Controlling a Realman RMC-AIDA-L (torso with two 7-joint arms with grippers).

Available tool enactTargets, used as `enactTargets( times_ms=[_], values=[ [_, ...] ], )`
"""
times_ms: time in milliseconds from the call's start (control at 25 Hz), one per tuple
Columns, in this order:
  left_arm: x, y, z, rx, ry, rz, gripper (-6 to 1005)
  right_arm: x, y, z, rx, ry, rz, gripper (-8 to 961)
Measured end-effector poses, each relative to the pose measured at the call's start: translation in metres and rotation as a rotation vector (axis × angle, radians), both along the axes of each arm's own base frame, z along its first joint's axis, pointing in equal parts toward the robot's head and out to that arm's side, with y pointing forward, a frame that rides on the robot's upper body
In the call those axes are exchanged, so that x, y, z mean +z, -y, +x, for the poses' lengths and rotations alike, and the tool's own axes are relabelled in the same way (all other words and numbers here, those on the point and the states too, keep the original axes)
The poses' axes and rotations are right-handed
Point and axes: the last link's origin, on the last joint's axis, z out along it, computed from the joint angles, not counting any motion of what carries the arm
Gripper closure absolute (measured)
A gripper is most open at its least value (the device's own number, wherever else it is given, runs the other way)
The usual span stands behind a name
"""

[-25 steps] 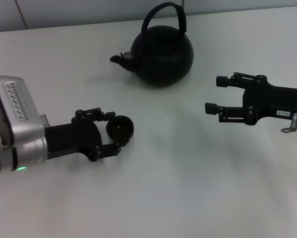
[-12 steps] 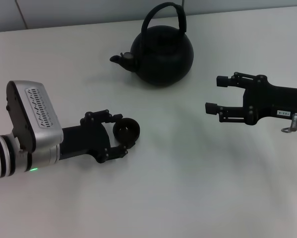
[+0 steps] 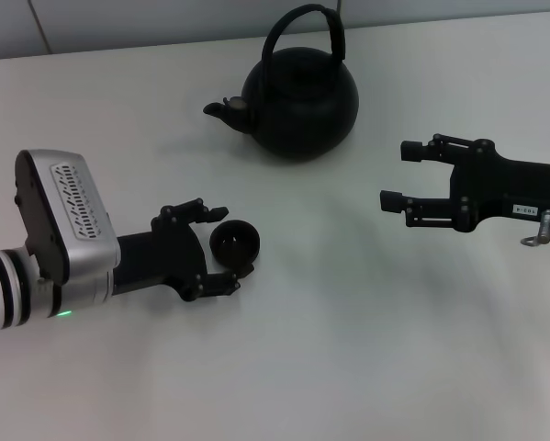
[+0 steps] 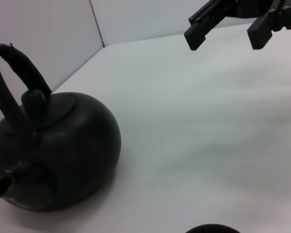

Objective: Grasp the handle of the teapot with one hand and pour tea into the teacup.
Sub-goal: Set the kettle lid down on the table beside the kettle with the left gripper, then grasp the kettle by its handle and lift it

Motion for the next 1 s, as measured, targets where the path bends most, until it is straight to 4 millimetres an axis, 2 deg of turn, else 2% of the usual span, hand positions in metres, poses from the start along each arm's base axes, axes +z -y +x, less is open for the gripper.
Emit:
enactTargets(
  times_ms=[200, 360, 480, 560, 600, 640, 720, 760, 1000],
  values=[
    [0.005, 0.001, 0.002, -0.008, 0.021, 0.004, 235, 0.000, 0.000, 0.000, -0.001, -0.001, -0.001, 131],
    [0.022, 0.011, 0.005, -0.031, 0.097, 0.005, 187, 0.000, 0.000, 0.000, -0.003, -0.001, -0.001, 130],
    [0.049, 0.020, 0.002, -0.038, 0.189, 0.031, 186, 0.000, 0.000, 0.000, -0.004, 0.000, 0.000, 130],
    [0.076, 0.026, -0.005, -0.028, 0.272, 0.072, 186, 0.000, 0.000, 0.000, -0.005, -0.001, 0.000, 131],
    [0.076, 0.026, -0.005, -0.028, 0.272, 0.072, 186, 0.000, 0.000, 0.000, -0.004, -0.002, 0.000, 131],
    [0.099, 0.032, -0.012, -0.019, 0.347, 0.101, 186, 0.000, 0.000, 0.000, -0.003, -0.002, 0.000, 131],
    [0.132, 0.044, -0.030, 0.008, 0.444, 0.131, 186, -0.001, 0.000, 0.000, -0.003, -0.004, 0.000, 131],
    [0.156, 0.055, -0.046, 0.039, 0.509, 0.140, 186, -0.001, 0.000, 0.000, -0.003, -0.005, 0.001, 131],
    [0.186, 0.078, -0.076, 0.123, 0.571, 0.093, 187, 0.000, -0.001, -0.002, -0.001, -0.019, 0.013, 130]
  ],
)
